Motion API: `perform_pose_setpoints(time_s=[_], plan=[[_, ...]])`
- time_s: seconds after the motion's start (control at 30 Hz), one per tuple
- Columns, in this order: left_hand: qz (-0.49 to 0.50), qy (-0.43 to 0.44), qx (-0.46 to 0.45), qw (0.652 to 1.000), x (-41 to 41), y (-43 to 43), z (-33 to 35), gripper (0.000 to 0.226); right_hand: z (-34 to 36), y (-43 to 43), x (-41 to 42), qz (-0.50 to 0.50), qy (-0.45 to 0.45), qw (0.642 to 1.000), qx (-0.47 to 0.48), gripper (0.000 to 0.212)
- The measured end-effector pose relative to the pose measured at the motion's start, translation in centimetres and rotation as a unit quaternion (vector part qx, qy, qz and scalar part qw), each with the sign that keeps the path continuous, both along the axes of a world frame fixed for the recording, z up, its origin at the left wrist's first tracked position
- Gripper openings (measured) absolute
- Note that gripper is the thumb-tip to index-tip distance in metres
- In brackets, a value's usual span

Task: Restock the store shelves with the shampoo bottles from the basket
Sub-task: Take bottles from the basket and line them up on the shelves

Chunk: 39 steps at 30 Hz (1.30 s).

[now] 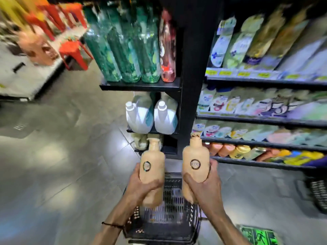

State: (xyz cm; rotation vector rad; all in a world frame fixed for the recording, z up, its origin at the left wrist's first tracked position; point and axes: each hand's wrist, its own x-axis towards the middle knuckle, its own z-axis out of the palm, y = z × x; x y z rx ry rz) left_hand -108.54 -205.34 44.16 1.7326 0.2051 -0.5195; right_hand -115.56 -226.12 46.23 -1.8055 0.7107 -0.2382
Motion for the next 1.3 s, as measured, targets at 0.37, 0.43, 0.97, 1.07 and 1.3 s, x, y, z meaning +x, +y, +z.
perform_pose_setpoints(time_s=[0.37,0.43,0.97,1.07,1.3], plan=[[0.03,-0.194,-0.062,0.979,1.1,-5.8,18.7,0.072,17.6,-4.4,2.0,-0.011,-0.153,0.988,-0.029,0.067],[0.037,-0.223,-0.069,0.972,1.0,-6.1,21.3,0.072,20.3,-4.7,2.2,-0.018,-0.191,0.98,-0.045,0.069],[-0.024,-0.361,-0.122,0.924,0.9,-6.5,32.5,0.074,30.9,-3.4,0.1,-0.049,-0.291,0.954,-0.058,0.065],[-0.036,-0.36,-0.134,0.923,1.0,-7.5,33.2,0.074,31.5,-4.1,-0.2,-0.065,-0.294,0.952,-0.057,0.071],[-0.044,-0.36,-0.145,0.921,0.0,-12.1,33.6,0.076,32.0,-9.2,-2.0,-0.086,-0.309,0.945,-0.07,0.063]])
